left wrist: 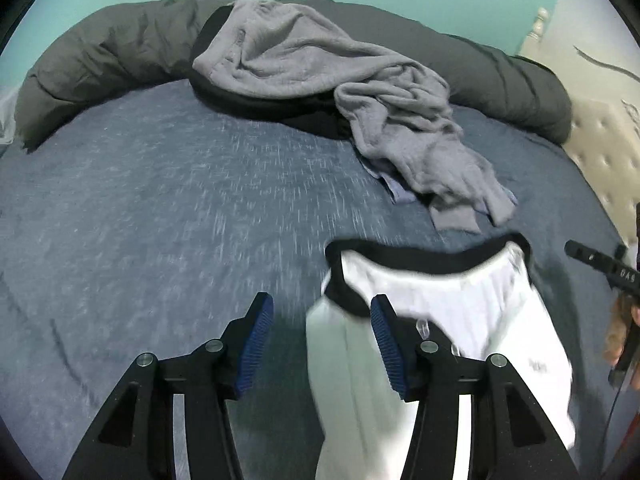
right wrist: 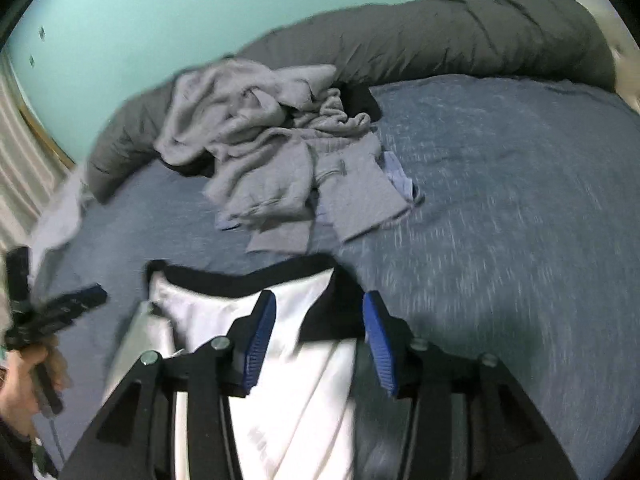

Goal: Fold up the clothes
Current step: 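Lower the white polo shirt flat onto the bed and open both grippers, then move the left gripper to the shirt's black-trimmed sleeve edge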

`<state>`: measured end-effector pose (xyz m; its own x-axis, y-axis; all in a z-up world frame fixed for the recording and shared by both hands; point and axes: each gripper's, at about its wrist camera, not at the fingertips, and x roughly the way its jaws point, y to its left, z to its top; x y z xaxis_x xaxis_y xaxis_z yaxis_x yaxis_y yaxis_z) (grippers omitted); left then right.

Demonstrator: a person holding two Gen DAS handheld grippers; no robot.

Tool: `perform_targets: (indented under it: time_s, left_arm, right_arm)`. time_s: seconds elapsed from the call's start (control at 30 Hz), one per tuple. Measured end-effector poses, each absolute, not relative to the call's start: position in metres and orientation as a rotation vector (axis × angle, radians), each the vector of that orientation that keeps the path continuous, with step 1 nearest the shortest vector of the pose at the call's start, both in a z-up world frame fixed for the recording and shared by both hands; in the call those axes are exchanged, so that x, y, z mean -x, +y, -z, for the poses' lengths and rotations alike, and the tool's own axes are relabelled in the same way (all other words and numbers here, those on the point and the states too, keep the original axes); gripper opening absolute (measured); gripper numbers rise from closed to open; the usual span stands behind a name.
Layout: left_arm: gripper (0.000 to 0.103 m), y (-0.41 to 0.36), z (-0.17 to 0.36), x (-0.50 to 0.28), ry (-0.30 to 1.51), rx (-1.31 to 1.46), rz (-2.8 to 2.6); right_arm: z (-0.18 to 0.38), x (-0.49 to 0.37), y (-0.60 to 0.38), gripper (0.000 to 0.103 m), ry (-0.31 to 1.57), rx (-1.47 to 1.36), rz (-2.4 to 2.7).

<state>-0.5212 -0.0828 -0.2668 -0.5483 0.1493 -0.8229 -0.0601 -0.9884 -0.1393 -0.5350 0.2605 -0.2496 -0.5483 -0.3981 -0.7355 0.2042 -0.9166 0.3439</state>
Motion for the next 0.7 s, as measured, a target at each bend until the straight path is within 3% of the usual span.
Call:
perform_targets:
  time_s: [0.4, 0.6, 0.7]
  left_arm:
    - [0.054, -0.096, 0.296, 0.409, -0.126, 1.477, -2.642]
    - [0.052, -0.101, 0.308, 0.379, -0.152, 1.530, -2.645]
    - [0.043, -0.098, 0.314, 0.370, -0.141, 1.544, -2.645]
  right_arm:
    - [0.256, 0.351, 0.299, 0.046, -0.495, -1.232, 2.560]
    - [0.268, 0.309, 0.309, 0.046, -0.606, -1.217, 2.566]
    - [0.271, 0.300, 0.309, 0.046, -0.595, -1.182, 2.566]
